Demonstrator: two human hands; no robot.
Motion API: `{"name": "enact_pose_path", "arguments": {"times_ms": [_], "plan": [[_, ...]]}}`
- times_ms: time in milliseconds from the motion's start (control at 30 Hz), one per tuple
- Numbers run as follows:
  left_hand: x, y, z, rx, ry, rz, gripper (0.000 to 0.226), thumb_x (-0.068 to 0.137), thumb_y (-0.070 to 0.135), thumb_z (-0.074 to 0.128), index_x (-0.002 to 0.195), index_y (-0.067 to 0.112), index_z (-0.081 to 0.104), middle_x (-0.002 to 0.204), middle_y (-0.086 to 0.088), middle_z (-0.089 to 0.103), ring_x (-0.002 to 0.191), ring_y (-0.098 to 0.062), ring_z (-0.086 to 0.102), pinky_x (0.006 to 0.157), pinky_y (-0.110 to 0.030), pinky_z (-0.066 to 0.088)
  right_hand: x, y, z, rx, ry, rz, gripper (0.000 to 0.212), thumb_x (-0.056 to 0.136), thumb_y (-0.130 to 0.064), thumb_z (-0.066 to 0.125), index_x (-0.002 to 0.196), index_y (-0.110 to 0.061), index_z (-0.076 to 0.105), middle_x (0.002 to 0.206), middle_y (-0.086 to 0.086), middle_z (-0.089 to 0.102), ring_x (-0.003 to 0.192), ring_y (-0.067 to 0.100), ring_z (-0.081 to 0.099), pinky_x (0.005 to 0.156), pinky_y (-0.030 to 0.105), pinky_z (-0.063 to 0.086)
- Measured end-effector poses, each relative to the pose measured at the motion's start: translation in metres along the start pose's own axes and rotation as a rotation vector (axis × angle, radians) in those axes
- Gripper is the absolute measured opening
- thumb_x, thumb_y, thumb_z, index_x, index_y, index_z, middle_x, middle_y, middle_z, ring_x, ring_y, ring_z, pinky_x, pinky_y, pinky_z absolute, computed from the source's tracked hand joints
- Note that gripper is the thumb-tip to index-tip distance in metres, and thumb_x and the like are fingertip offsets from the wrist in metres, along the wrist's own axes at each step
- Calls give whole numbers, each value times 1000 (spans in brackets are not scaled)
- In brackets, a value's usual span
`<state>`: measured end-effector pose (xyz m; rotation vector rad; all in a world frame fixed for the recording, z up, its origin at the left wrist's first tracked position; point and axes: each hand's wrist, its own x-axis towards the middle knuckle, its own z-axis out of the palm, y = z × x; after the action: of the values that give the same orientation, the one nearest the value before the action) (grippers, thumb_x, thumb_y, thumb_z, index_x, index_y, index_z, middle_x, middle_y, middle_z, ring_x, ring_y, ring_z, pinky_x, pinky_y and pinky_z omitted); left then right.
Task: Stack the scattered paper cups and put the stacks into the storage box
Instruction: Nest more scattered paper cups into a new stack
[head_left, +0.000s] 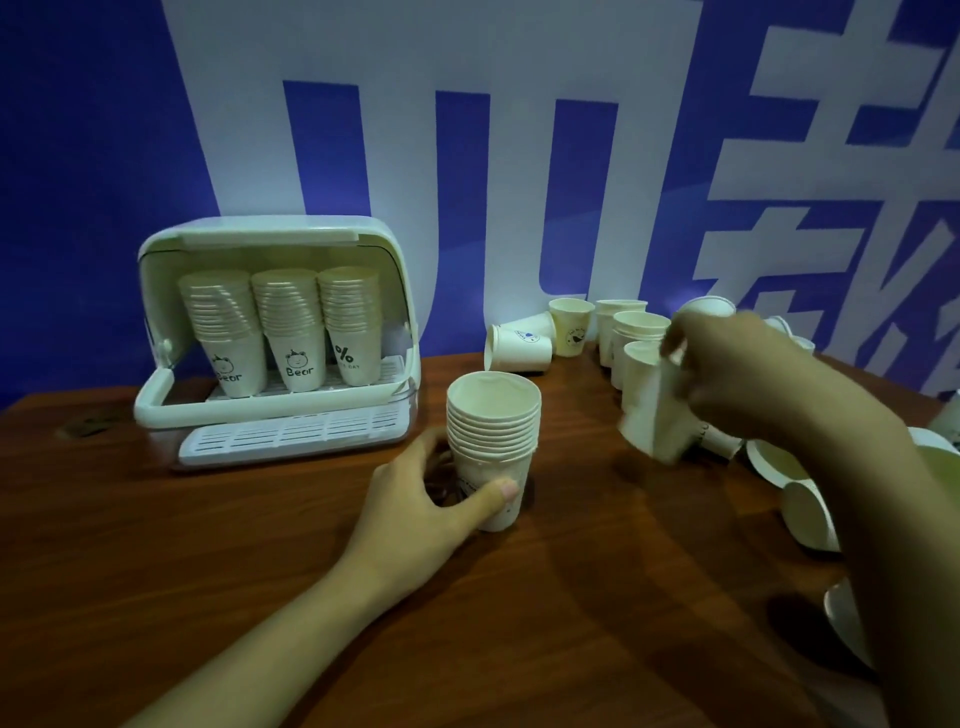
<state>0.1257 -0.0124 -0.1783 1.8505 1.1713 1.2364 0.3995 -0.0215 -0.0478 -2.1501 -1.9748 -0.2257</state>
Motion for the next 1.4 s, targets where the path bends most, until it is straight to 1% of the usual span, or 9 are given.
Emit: {"name": "enact_pose_path", "arguments": {"times_ms": [200,433,600,767,833,900,1100,1167,1400], "plan": [[1,-1,2,-43,0,11,45,80,29,92,119,30,71,110,23,78,103,5,72,84,-13,55,-30,-62,-16,429,568,-561,39,90,2,65,127,-11,66,104,6,72,93,24,66,76,27,54],[2,-1,2,-57,-6,11,50,80,30,92,125,31,71,111,18,79,103,4,73,87,-14,56,-18,-84,27,403,228,-690,46,87,-18,51,128,-23,70,112,0,62,103,23,54,86,42,50],[0,-3,0,-53,-28,43,43,82,29,91,120,34,72,104,16,80,99,1,75,85,-17,57,-21,-93,38,425,161,-526,69,96,-60,42,156,-26,37,161,1,36,148,18,31,119,34,27],[1,-1,1,-51,4,40,47,67,51,87,112,45,71,103,24,78,98,5,73,83,-14,56,-27,-90,40,579,-24,-491,62,105,-54,35,157,-20,35,163,-4,35,150,7,27,118,24,20],[2,-2,3,-21,1,41,46,74,41,94,110,51,68,106,34,75,102,9,71,85,-11,53,-27,-72,36,569,119,-457,61,103,-57,36,154,-23,40,157,-6,44,144,9,38,114,29,31],[3,-2,2,3,3,43,46,78,36,93,109,55,66,107,37,73,104,13,68,88,-12,52,-16,-43,35,374,253,-307,59,100,-57,43,146,-20,48,145,0,55,132,20,50,101,37,43],[0,4,0,-16,-11,32,44,78,38,91,115,45,68,108,30,73,103,16,66,83,0,47,6,11,64,-264,-230,111,77,91,-32,66,151,-8,25,142,26,44,131,43,41,106,47,42],[-2,4,0,-16,-16,36,45,79,38,91,117,44,68,110,28,74,103,16,66,83,0,46,5,13,75,-311,-148,135,90,89,-26,70,156,-5,14,138,24,49,128,40,45,103,42,43],[-2,-2,-3,-14,-64,45,55,81,47,87,133,39,68,121,27,73,113,14,64,93,-11,49,0,0,57,-20,214,159,67,73,-49,81,122,-10,58,116,13,55,107,29,52,87,40,49]]}}
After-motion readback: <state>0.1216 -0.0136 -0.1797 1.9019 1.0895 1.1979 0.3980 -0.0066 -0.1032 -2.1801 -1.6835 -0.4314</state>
